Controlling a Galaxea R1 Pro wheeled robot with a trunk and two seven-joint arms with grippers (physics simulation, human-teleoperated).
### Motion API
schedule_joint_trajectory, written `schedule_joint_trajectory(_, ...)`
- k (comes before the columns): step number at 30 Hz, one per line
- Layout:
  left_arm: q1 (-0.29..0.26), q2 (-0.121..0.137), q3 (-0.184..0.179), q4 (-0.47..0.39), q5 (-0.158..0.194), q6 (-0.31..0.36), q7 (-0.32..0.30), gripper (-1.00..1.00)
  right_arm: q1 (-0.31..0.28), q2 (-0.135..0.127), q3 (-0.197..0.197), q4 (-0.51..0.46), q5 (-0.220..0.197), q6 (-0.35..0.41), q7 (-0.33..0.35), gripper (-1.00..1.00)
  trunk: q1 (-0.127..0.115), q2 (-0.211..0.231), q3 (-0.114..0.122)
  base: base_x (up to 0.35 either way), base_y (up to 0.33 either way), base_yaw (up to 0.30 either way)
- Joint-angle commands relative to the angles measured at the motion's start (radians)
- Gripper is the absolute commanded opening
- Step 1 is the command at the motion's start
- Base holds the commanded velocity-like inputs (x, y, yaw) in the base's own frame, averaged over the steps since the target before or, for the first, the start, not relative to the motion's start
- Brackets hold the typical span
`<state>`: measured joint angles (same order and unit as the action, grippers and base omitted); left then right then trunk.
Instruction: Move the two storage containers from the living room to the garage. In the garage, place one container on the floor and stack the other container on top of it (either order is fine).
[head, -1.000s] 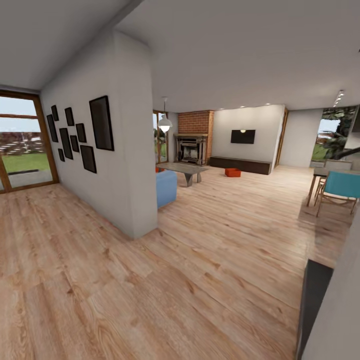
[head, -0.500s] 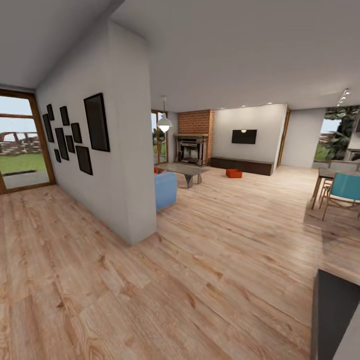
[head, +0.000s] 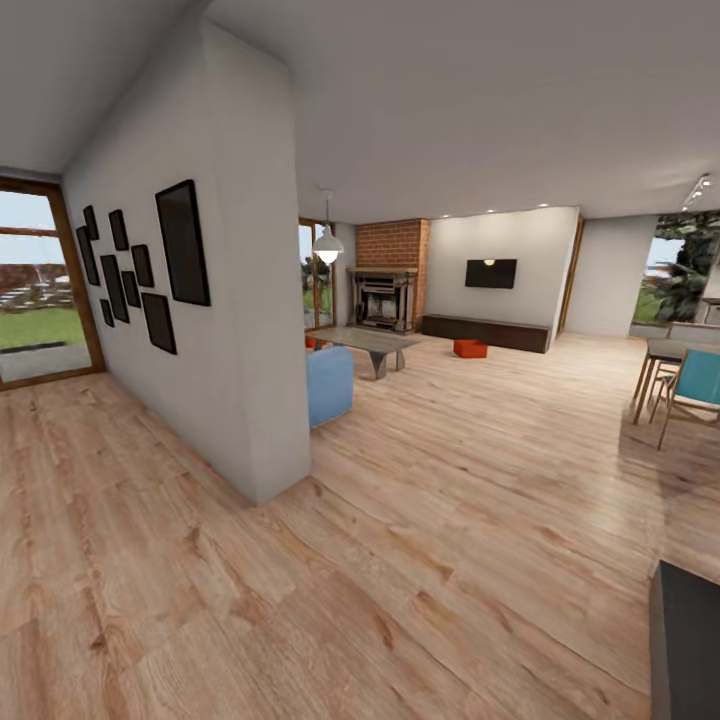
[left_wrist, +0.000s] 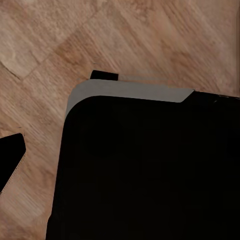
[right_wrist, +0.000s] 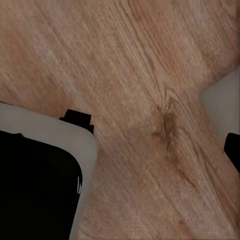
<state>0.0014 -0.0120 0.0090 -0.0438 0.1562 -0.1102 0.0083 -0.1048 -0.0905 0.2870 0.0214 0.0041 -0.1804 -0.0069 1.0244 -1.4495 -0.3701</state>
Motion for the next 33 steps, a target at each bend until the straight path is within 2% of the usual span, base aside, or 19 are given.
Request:
schedule_joint_trajectory(1, 0.000, 0.000, 0.000, -0.001, 0.006, -0.002, 0.001, 1.00, -0.001, 0.000, 0.003, 0.002, 0.000, -0.005, -0.001, 1.00, 0.001, 0.000, -0.001, 0.323, 0.000, 0.000)
schedule_joint_trajectory(27, 0.000, 0.000, 0.000, -0.001, 0.006, -0.002, 0.001, 1.00, -0.001, 0.001, 0.003, 0.000, 0.000, -0.005, -0.001, 1.00, 0.001, 0.000, -0.001, 0.323, 0.000, 0.000)
schedule_joint_trajectory(33, 0.000, 0.000, 0.000, -0.001, 0.006, -0.002, 0.001, 1.00, -0.002, 0.003, 0.002, 0.000, 0.000, -0.005, -0.001, 1.00, 0.001, 0.000, -0.001, 0.323, 0.000, -0.208)
